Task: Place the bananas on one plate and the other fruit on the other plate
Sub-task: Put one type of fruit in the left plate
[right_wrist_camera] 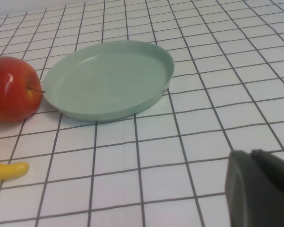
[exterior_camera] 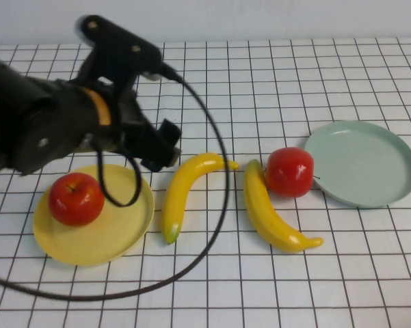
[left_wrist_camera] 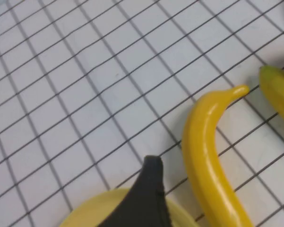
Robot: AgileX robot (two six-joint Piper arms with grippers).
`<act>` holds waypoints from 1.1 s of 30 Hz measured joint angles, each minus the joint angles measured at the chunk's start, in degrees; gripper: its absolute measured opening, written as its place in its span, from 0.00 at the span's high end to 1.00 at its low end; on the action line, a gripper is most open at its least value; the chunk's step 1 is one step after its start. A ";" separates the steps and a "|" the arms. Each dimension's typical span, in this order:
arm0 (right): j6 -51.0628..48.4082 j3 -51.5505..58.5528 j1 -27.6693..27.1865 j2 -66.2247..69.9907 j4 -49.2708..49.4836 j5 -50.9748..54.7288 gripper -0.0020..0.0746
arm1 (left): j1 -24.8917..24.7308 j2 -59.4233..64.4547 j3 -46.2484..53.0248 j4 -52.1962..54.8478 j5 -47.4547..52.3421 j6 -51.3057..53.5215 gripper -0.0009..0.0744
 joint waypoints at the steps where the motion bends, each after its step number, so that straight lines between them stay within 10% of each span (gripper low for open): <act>1: 0.00 0.00 0.00 0.00 0.00 0.00 0.99 | -1.20 2.00 -2.11 -0.18 0.26 0.65 0.10; 18: 0.00 0.00 0.00 0.00 0.00 0.00 0.99 | -5.96 38.43 -35.88 -26.90 7.20 16.48 0.10; 33: 0.00 0.00 0.00 0.00 0.00 0.00 0.99 | -7.20 43.01 -38.85 -31.61 6.02 18.06 0.10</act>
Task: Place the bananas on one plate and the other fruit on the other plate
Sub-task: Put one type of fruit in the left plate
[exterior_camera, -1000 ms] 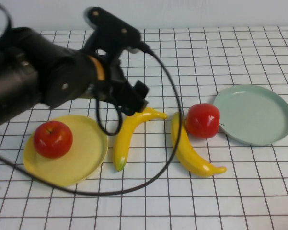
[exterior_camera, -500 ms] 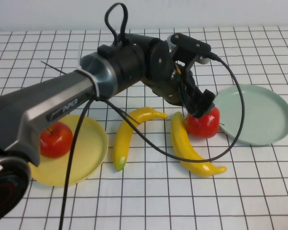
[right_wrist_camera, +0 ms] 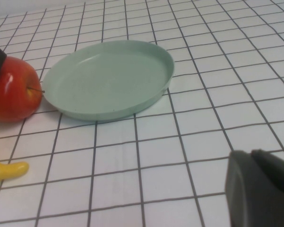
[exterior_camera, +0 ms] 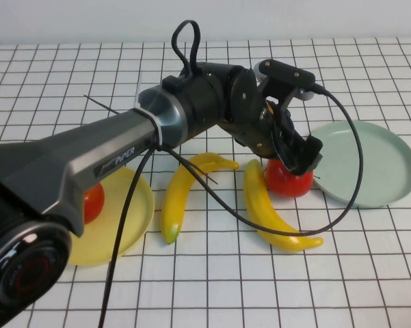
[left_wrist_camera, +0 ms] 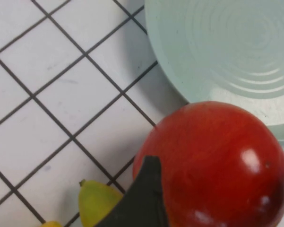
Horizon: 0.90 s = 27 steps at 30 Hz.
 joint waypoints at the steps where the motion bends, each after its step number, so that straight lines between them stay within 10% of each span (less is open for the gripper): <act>1: 0.00 0.00 0.00 0.00 0.00 0.00 0.99 | 0.00 0.14 -0.11 0.00 -0.25 0.21 0.10; 27: 0.00 0.00 0.00 0.00 0.00 0.00 0.99 | -0.42 3.30 -0.80 0.65 -1.20 0.81 0.17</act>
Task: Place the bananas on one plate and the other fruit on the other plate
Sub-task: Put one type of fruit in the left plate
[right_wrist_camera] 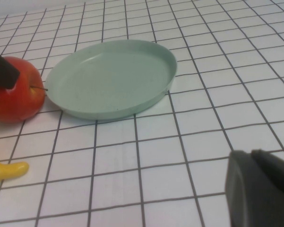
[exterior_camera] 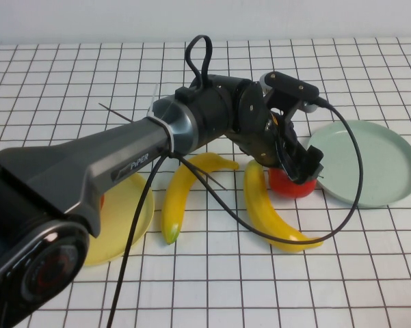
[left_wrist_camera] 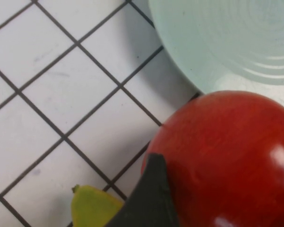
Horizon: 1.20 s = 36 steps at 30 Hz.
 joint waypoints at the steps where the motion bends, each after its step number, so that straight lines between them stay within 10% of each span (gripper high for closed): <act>1: 0.00 0.00 0.00 0.00 0.00 0.00 0.99 | 0.00 0.00 0.00 0.04 0.14 0.00 0.18; 21: 0.00 0.00 0.00 0.00 0.00 0.00 0.99 | 1.35 -7.82 0.04 5.19 6.72 -1.39 0.22; 36: 0.00 0.00 0.00 0.02 0.00 0.00 0.99 | 13.09 -15.36 5.93 21.60 27.66 -11.36 0.22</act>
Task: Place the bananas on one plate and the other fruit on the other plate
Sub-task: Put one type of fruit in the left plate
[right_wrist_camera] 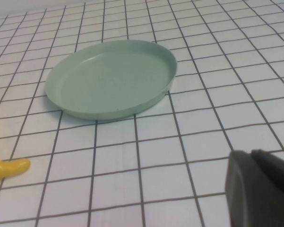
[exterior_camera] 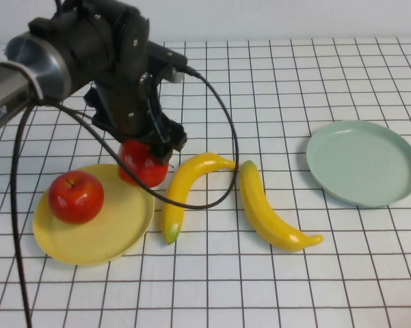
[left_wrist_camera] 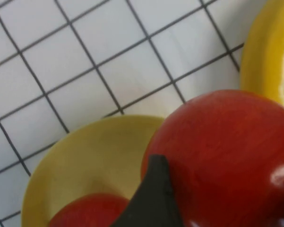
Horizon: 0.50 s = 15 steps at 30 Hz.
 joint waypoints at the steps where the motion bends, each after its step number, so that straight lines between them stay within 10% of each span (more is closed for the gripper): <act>1: 0.00 0.00 0.00 0.00 0.00 0.00 0.99 | 0.82 -0.74 2.08 -0.44 -1.07 -0.14 0.22; 15: 0.00 0.00 0.00 0.00 0.00 0.00 0.99 | 6.07 -9.91 25.97 -6.54 -18.89 -2.36 0.22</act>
